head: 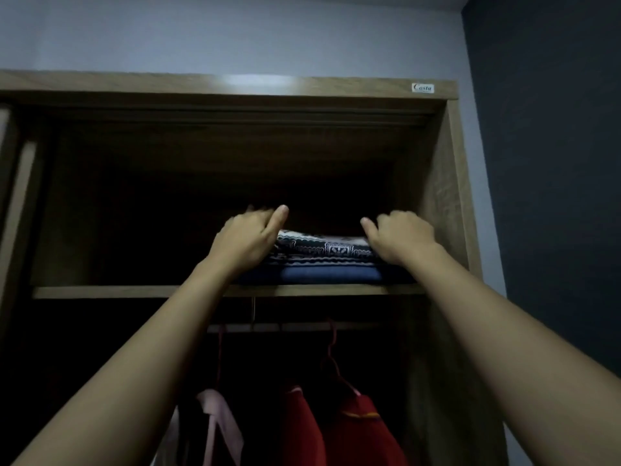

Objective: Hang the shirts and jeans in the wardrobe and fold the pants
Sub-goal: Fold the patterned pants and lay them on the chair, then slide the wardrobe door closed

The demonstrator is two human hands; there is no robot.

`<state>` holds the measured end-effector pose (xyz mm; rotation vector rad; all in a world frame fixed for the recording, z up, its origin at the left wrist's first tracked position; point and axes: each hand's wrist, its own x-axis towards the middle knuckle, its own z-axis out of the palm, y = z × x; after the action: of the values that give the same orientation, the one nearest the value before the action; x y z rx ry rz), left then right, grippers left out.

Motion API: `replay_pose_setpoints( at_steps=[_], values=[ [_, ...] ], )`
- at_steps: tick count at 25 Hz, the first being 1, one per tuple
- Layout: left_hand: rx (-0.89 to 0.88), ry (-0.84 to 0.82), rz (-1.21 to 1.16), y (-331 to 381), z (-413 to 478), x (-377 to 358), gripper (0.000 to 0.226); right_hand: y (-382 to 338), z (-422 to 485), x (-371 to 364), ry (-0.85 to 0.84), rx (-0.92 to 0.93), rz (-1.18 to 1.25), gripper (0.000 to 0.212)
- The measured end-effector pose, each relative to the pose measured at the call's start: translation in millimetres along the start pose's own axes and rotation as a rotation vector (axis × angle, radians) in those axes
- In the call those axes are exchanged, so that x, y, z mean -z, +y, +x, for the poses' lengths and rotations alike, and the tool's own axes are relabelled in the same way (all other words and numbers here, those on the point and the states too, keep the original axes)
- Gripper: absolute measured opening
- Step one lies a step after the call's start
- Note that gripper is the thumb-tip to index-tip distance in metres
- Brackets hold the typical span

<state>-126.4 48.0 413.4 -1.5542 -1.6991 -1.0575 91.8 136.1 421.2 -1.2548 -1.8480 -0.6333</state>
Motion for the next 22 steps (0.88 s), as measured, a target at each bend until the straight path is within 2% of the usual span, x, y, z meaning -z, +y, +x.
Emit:
replay_pose_setpoints(
  at_steps=[1, 3, 6, 8, 11, 15, 17, 19, 22],
  values=[
    [-0.011, 0.066, -0.054, -1.3, -7.6, 2.5, 0.057, -5.1, -8.7, -2.6, 0.160, 0.038, 0.082, 0.052],
    [-0.022, 0.184, -0.129, -12.7, -32.7, 2.6, 0.053, -26.5, -37.7, -13.5, 0.355, 0.127, 0.347, 0.043],
    [-0.028, 0.325, -0.165, -48.3, -87.8, 0.8, 0.050, -82.7, -103.4, -45.5, 0.438, 0.270, 0.624, 0.036],
    [-0.041, 0.335, -0.089, -79.6, -132.3, 0.0, 0.053, -127.3, -158.0, -71.6, 0.422, 0.373, 0.722, 0.034],
    [-0.026, 0.296, 0.015, -129.8, -209.1, 3.6, 0.057, -190.7, -248.8, -112.2, 0.232, 0.511, 0.866, 0.032],
    [0.120, 0.217, 0.138, -209.2, -319.6, 11.8, 0.057, -269.8, -378.4, -166.3, -0.213, 0.717, 0.950, 0.036],
    [0.236, 0.158, 0.151, -237.4, -362.4, 9.9, 0.060, -296.3, -426.5, -184.5, -0.459, 0.829, 0.919, 0.051],
    [0.300, 0.068, 0.178, -265.0, -402.4, 6.9, 0.062, -324.5, -466.8, -197.1, -0.624, 0.933, 0.875, 0.067],
    [0.297, -0.065, 0.256, -307.9, -443.3, -4.2, 0.062, -368.4, -503.6, -215.0, -0.727, 1.047, 0.736, 0.060]
  ],
)
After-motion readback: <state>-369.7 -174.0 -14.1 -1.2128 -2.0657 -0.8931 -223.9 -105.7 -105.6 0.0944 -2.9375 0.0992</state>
